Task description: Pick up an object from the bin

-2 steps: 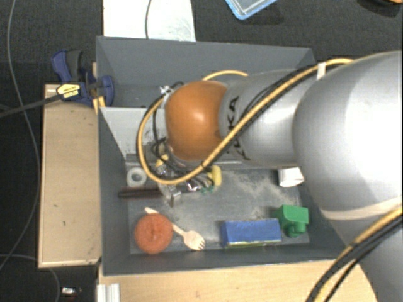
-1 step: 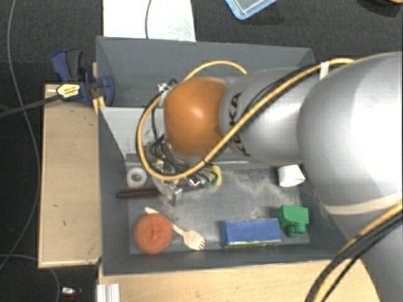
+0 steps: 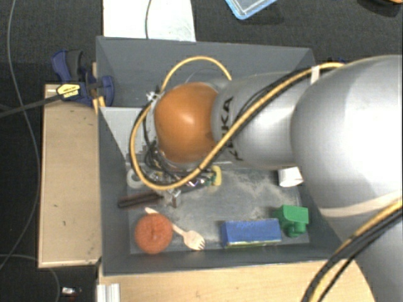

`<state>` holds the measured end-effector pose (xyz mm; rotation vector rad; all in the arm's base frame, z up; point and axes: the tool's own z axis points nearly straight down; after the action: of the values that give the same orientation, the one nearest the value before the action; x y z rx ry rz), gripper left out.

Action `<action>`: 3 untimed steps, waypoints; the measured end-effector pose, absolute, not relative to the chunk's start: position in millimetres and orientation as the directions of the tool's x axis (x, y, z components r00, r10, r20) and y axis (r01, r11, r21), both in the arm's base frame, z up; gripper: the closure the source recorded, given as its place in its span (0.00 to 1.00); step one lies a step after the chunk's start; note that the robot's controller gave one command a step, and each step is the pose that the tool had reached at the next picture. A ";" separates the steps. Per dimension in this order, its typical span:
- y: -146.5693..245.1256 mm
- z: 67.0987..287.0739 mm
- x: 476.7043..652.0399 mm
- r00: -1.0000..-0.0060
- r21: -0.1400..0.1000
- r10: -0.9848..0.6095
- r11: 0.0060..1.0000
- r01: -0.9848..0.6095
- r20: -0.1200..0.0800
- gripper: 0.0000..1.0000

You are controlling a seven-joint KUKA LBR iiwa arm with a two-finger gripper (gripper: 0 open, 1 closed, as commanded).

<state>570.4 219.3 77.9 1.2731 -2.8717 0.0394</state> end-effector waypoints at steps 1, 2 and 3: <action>235.7 70.6 565.0 -0.481 -0.007 -0.877 0.481 -0.877 0.013 1.00; 238.7 70.9 565.2 -0.484 -0.007 -0.875 0.484 -0.875 0.004 0.00; 238.9 71.0 565.1 -0.486 -0.007 -0.874 0.486 -0.874 0.005 0.00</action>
Offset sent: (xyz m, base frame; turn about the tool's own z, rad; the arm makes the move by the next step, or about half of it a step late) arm 0.0000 0.0000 0.0000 0.0000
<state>565.1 238.9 71.0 1.5928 -2.7072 0.0124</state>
